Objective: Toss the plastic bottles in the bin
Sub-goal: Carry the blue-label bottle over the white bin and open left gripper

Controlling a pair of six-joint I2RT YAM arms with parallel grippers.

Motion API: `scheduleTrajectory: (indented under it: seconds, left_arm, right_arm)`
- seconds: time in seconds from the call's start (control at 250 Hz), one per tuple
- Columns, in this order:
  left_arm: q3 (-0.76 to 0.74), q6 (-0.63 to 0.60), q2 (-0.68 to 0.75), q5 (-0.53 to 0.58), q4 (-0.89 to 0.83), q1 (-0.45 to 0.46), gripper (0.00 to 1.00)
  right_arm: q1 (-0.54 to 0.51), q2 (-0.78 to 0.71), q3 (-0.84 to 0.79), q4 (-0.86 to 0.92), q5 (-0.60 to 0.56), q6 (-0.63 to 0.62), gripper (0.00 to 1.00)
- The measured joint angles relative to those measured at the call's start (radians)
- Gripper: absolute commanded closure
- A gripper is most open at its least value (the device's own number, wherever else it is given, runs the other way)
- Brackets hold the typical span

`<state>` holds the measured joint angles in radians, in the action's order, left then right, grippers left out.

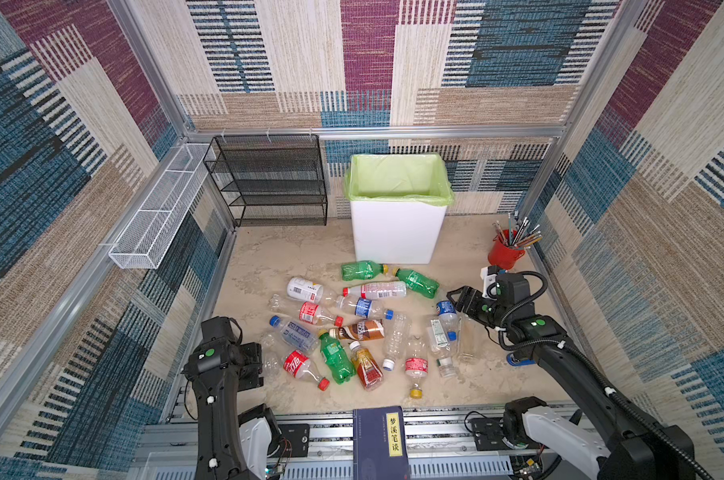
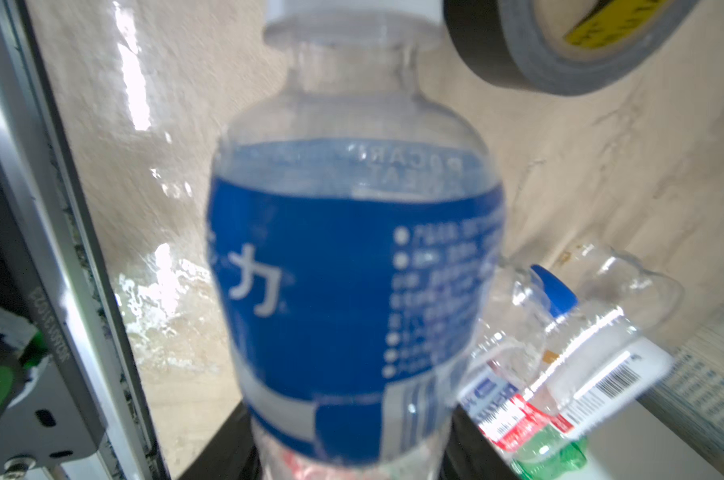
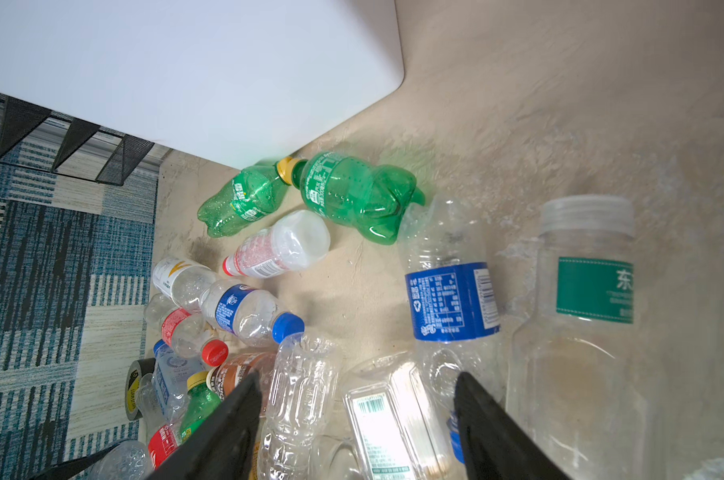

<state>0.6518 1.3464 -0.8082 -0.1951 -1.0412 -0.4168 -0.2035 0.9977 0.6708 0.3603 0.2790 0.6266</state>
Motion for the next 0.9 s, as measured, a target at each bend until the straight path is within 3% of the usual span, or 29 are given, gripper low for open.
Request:
scheduleTrajectory:
  seconds: [0.3, 0.556, 0.732, 0.9]
  left_arm:
    - [0.095, -0.041, 0.053, -0.127, -0.074, 0.008, 0.53]
    - [0.153, -0.036, 0.089, -0.178, -0.104, 0.086, 0.55]
    - [0.201, -0.010, 0.058, -0.173, -0.086, 0.232, 0.55]
    - [0.307, -0.019, -0.085, -0.108, 0.020, 0.466, 0.56]
  right_arm:
    - [0.000, 0.042, 0.031, -0.034, 0.011, -0.015, 0.26]
    - [0.000, 0.058, 0.034, -0.044, 0.027, -0.020, 0.26]
    - [0.000, 0.072, 0.039, -0.054, 0.033, -0.026, 0.26]
    - [0.000, 0.086, 0.050, -0.056, 0.036, -0.029, 0.26]
